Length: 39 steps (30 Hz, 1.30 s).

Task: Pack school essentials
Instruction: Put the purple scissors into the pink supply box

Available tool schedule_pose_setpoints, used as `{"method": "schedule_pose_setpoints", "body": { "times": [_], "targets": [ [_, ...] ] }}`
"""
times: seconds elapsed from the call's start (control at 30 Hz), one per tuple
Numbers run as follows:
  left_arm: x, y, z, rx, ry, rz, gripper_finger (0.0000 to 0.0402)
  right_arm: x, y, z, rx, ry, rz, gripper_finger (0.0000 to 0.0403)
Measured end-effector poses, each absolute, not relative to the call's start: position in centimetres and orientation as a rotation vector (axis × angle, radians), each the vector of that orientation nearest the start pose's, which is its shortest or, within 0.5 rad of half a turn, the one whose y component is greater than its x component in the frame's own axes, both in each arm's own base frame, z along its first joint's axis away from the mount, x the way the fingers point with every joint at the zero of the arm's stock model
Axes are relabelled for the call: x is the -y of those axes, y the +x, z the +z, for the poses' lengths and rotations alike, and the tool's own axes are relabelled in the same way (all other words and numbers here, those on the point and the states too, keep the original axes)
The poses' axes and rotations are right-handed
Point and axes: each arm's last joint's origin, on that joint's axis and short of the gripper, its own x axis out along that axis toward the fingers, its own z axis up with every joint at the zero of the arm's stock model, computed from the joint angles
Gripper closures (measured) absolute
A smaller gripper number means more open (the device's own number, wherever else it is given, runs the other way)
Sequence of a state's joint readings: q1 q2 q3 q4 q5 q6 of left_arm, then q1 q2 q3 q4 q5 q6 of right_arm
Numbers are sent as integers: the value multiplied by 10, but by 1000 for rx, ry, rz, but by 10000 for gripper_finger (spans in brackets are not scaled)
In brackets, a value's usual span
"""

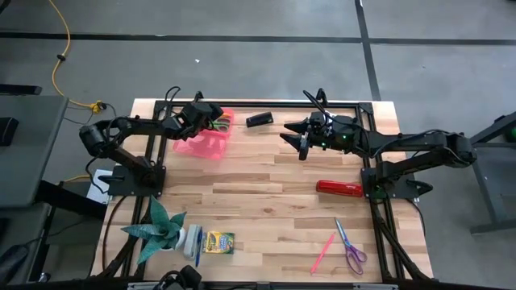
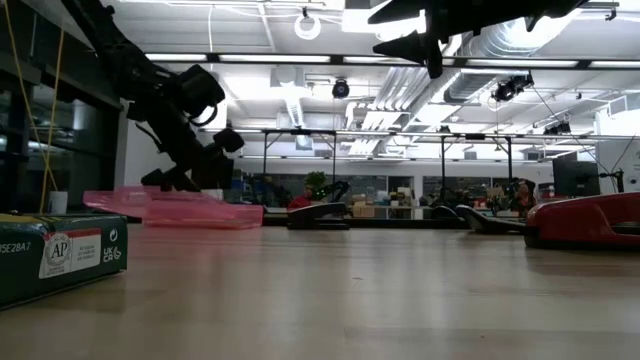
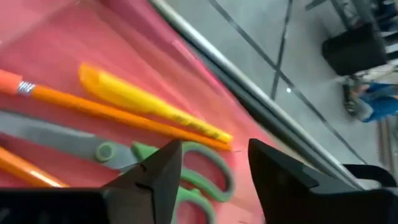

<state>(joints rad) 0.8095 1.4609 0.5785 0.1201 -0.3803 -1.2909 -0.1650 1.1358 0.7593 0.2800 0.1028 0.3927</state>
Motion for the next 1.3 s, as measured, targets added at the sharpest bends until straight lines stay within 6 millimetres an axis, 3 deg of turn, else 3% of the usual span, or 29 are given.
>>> {"method": "schedule_pose_setpoints", "body": {
  "times": [0.17, 0.37, 0.57, 0.73, 0.93, 1.2, 1.3],
  "targets": [
    [-198, 171, 184, 153, -1106, 1340, 215, 45, 251, 299, -42, 393, -283, 176],
    [-183, 172, 248, 302, -818, 932, 216, 45, 251, 301, -32, 386, -280, 176],
    [-138, 171, 304, 357, -466, 369, 216, 45, 251, 305, 14, 379, -265, 176],
    [-89, 167, 329, 366, -230, 19, 216, 44, 251, 310, 55, 337, -240, 176],
    [-60, 160, 340, 420, -35, 41, 216, 44, 251, 313, 74, 289, -228, 176],
    [-55, 155, 341, 419, 7, 107, 216, 44, 252, 314, 80, 297, -220, 176],
    [-55, 155, 341, 418, -19, 102, 216, 41, 254, 318, -20, 323, -213, 176]
  ]
}}
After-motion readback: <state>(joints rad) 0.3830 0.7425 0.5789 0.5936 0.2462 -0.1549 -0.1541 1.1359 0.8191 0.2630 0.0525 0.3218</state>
